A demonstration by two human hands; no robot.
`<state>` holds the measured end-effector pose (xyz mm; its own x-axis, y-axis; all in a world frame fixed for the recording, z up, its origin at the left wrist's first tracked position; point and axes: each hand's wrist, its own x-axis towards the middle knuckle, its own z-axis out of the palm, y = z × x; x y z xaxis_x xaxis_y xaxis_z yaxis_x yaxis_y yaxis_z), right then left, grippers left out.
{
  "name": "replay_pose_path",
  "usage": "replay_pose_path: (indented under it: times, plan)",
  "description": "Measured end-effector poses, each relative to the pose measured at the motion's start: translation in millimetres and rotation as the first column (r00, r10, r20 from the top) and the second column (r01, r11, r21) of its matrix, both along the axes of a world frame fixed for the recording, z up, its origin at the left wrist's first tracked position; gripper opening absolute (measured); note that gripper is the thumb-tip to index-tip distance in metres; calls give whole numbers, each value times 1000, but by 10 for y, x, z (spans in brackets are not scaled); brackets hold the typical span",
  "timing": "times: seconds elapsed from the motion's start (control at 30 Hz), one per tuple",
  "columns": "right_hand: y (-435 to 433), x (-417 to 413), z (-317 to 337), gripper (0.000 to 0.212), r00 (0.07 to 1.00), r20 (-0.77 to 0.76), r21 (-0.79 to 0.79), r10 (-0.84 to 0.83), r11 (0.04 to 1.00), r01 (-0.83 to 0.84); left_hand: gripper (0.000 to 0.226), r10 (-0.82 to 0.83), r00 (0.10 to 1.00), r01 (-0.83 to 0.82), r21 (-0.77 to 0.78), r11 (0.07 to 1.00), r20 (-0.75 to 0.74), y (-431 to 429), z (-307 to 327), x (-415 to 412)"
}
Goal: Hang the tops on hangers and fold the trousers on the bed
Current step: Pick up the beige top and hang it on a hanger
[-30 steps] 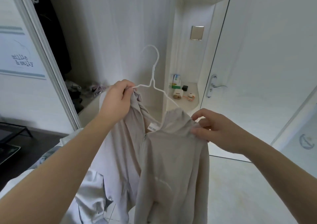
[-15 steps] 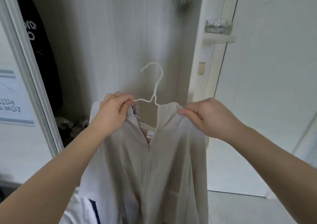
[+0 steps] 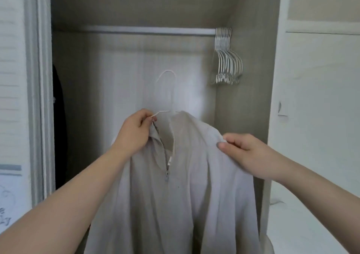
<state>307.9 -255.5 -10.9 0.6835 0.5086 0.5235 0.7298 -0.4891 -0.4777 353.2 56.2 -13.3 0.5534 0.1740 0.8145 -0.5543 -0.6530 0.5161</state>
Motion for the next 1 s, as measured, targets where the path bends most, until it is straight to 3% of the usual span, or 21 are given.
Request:
replay_pose_path:
  times: [0.13,0.3,0.4,0.67,0.83,1.0]
  plan:
    - [211,33,225,34,983,-171,210,68,977,-31,28,-39,998,37,49,998,46,73,407,367]
    - [610,200,623,39,991,-127,529,29,847,43,18,-118,989,116,26,993,93,98,998,558]
    - [848,379,912,22,992,-124,611,13,789,66,19,-112,986,110,21,994,120,157,1197,543]
    - [1468,1028,1709,42,996,-30,622,-81,779,82,10,-199,972,195,45,980,123,187,1086,233]
    - [1834,1357,2162,27,986,-5,606,-169,783,138,33,45,998,-56,355,933,40,305,1062,277]
    - [2177,1750,2589,26,987,25,621,-160,776,111,49,189,982,-176,396,901,7,330,1195,525]
